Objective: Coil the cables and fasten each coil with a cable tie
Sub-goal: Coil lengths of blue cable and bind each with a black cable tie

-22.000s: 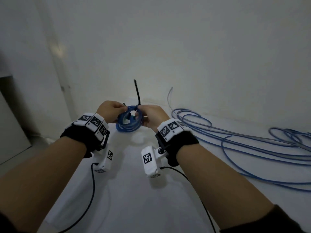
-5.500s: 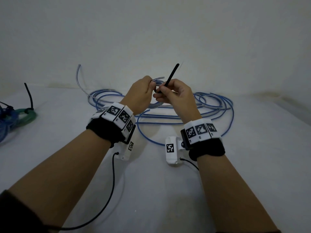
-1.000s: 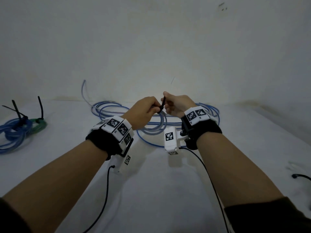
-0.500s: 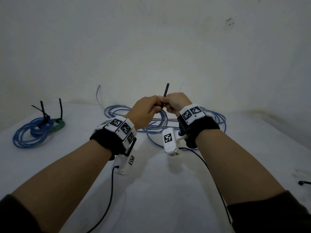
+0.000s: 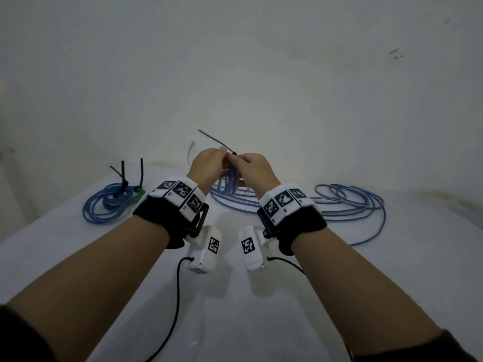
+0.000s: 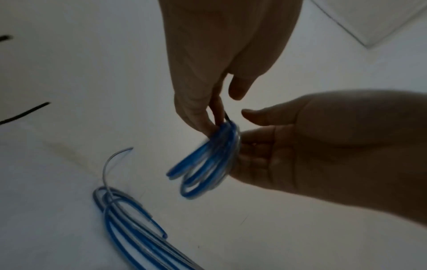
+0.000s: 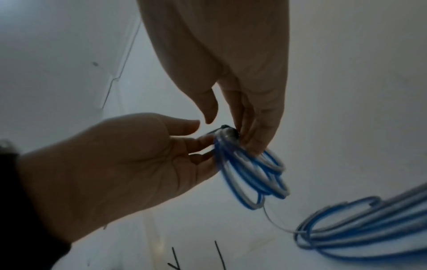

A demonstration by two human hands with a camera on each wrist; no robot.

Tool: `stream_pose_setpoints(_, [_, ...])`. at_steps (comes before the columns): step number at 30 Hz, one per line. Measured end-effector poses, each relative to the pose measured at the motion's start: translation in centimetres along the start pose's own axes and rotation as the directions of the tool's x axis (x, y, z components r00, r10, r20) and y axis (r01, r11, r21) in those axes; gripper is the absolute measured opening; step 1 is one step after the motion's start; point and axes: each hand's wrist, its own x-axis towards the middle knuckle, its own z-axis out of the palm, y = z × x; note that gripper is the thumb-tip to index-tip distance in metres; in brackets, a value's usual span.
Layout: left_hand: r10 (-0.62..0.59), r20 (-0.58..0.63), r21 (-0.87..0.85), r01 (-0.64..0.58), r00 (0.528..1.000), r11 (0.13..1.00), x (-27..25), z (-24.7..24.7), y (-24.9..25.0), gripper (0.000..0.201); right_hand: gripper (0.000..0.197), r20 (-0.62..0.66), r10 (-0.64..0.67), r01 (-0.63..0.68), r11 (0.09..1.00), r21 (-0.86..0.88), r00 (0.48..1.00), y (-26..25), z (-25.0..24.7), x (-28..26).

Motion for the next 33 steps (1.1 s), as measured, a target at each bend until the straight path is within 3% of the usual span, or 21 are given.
stream_pose_setpoints(2, [-0.001, 0.031, 0.007, 0.001, 1.0, 1.0, -0.3, -1.4, 0.0, 0.027, 0.029, 0.022, 0.008, -0.009, 0.999, 0.049, 1.0, 0.0, 1.1, 0.0])
stream_pose_setpoints(4, [0.106, -0.026, 0.263, -0.095, 0.994, 0.96, -0.5, -3.6, -0.4, 0.022, 0.014, 0.066, 0.047, -0.059, 0.979, 0.197, 0.997, -0.1, 2.2, -0.3])
stream_pose_setpoints(6, [0.207, -0.034, 0.46, -0.168, 0.978, 0.872, -0.3, -6.1, -1.2, 0.022, 0.016, 0.138, 0.106, -0.147, 0.932, 0.332, 0.985, -0.4, 3.6, -0.6])
stream_pose_setpoints(10, [0.086, 0.037, 0.518, -0.093, 0.996, 0.85, -0.4, -10.7, -2.1, 0.031, 0.024, 0.292, 0.169, -0.299, 0.818, 0.491, 0.941, -1.4, 7.2, -1.2])
stream_pose_setpoints(13, [0.106, -0.004, 0.539, -0.087, 0.994, 0.838, -0.6, -14.1, -2.4, 0.017, 0.014, 0.315, 0.203, -0.347, 0.782, 0.518, 0.927, -2.0, 10.1, -1.5])
stream_pose_setpoints(16, [0.105, -0.083, 0.602, -0.034, 0.991, 0.798, -0.6, -17.8, -2.8, 0.009, 0.005, 0.379, 0.239, -0.366, 0.878, 0.309, 0.894, -2.4, 13.3, -1.8])
stream_pose_setpoints(19, [0.08, -0.179, 0.715, 0.074, 0.981, 0.696, -0.2, -21.3, -3.6, 0.007, 0.026, 0.436, 0.212, -0.288, 0.951, 0.116, 0.875, -2.1, 16.6, -1.7])
stream_pose_setpoints(21, [0.019, -0.212, 0.734, 0.147, 0.977, 0.663, 0.1, -23.2, -4.3, 0.007, 0.032, 0.44, 0.209, -0.269, 0.96, 0.077, 0.873, -2.0, 18.8, -1.4])
stream_pose_setpoints(24, [-0.046, -0.25, 0.773, 0.228, 0.967, 0.592, 0.3, -25.0, -5.2, 0.009, 0.016, 0.45, 0.228, -0.242, 0.97, -0.027, 0.864, -1.8, 21.5, -1.2])
stream_pose_setpoints(27, [-0.085, -0.263, 0.808, 0.268, 0.961, 0.526, 0.5, -25.9, -6.0, 0.011, 0.022, 0.455, 0.254, -0.201, 0.966, -0.162, 0.854, -1.0, 23.7, -0.5])
stream_pose_setpoints(30, [-0.143, -0.24, 0.817, 0.279, 0.96, 0.504, 0.8, -26.3, -6.4, 0.018, 0.028, 0.474, 0.269, -0.119, 0.939, -0.322, 0.838, -0.2, 24.7, 0.1])
stream_pose_setpoints(33, [-0.1, -0.287, 0.787, 0.295, 0.953, 0.542, 1.2, -26.3, -6.1, 0.022, 0.038, 0.474, 0.288, -0.136, 0.934, -0.329, 0.832, 0.4, 25.0, 0.5])
